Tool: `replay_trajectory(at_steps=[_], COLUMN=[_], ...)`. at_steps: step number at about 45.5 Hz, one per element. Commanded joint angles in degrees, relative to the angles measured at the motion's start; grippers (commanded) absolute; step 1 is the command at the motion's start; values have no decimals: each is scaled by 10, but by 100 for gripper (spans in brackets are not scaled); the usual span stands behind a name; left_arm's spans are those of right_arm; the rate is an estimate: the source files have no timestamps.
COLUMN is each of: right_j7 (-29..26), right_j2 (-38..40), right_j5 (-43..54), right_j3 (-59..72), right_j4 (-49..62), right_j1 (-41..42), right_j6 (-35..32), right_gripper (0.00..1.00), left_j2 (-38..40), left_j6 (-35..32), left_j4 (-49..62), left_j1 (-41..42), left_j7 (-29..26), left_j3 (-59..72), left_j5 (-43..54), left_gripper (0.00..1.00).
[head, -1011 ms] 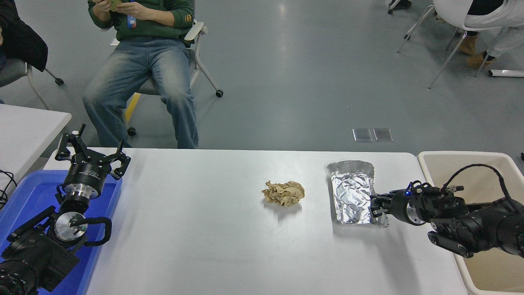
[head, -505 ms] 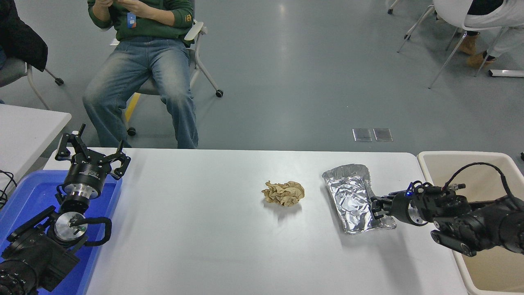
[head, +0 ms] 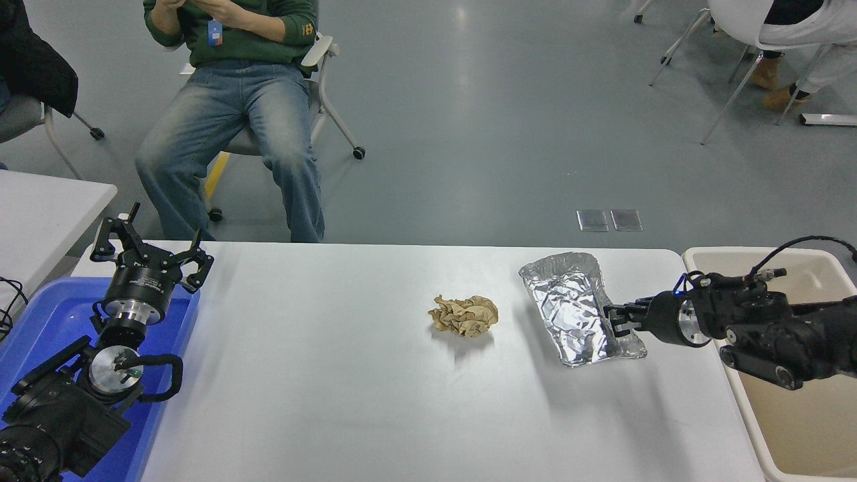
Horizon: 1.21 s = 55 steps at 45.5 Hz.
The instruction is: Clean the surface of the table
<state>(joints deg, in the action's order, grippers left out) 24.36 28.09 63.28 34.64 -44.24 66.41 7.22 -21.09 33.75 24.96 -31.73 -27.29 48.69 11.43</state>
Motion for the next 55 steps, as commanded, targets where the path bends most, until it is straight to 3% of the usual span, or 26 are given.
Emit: replay_trajectory(at_steps=[1, 10, 26, 39, 55], right_j7=[50, 80, 80, 99, 136], right_j2=[44, 98, 219, 312, 383], right_j5=[-38, -77, -80, -62, -4], right_j3=[-4, -26, -47, -47, -46], right_j4=[-16, -70, -185, -219, -219], right_j1=[34, 72, 151, 197, 202], right_j6=[-31, -70, -128, -179, -194], right_gripper=[0, 0, 0, 0, 0], left_j2=[0, 0, 0, 0, 0], left_j6=[0, 0, 0, 0, 0], left_j4=[0, 0, 0, 0, 0], left_j1=[0, 0, 0, 0, 0], left_j7=[0, 0, 0, 0, 0], left_j3=[0, 0, 0, 0, 0], left_j5=[0, 0, 0, 0, 0], left_gripper=[100, 100, 100, 100, 100])
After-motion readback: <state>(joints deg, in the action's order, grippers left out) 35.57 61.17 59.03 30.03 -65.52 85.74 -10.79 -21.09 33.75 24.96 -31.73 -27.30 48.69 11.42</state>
